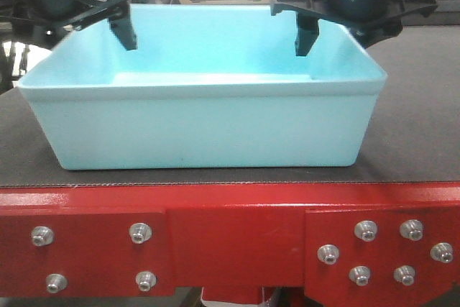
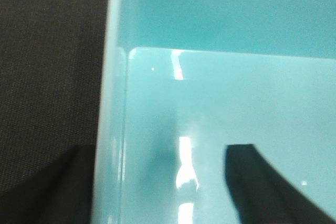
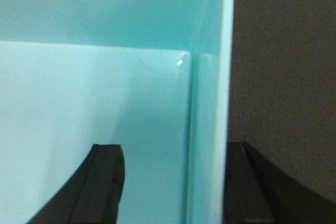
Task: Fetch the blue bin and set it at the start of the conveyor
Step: 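Open both grippers and lift them off the bin rims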
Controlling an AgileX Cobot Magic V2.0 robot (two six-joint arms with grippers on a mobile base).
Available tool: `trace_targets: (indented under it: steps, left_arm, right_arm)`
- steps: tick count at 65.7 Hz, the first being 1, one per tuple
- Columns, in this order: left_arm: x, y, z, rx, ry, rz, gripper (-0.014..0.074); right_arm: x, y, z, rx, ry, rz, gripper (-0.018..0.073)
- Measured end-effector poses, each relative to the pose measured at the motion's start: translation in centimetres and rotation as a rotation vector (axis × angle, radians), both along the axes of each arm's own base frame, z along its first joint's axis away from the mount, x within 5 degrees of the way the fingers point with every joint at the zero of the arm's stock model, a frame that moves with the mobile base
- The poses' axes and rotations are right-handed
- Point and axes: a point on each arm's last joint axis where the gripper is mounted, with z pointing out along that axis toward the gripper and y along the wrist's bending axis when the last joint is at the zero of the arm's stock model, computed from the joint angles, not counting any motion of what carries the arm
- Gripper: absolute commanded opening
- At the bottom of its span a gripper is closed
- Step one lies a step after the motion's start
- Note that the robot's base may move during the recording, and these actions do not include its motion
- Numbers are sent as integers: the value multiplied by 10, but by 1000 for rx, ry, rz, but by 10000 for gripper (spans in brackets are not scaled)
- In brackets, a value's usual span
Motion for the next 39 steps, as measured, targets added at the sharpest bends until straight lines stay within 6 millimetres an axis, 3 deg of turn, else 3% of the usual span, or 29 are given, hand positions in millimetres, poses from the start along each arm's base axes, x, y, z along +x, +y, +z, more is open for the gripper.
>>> trace_targets:
  steps: [15, 21, 28, 33, 36, 39]
  left_arm:
    - [3, 5, 9, 25, 8, 38, 416]
    - [2, 7, 20, 18, -13, 47, 305]
    - [-8, 6, 41, -8, -63, 39, 88]
    - [-22, 4, 61, -32, -109, 22, -108]
    - [-33, 2, 75, -45, -136, 11, -111]
    - [-42, 1, 85, -57, -162, -7, -111]
  right_arm:
    - [-6, -8, 19, 17, -44, -18, 286]
    - [-11, -12, 31, 23, -69, -27, 267]
    - [-22, -17, 52, 39, -111, -38, 134]
    - [-33, -22, 68, 46, -140, -52, -28]
    - [-41, -26, 80, 51, -165, -56, -166]
    - [-50, -29, 90, 54, -197, -47, -165]
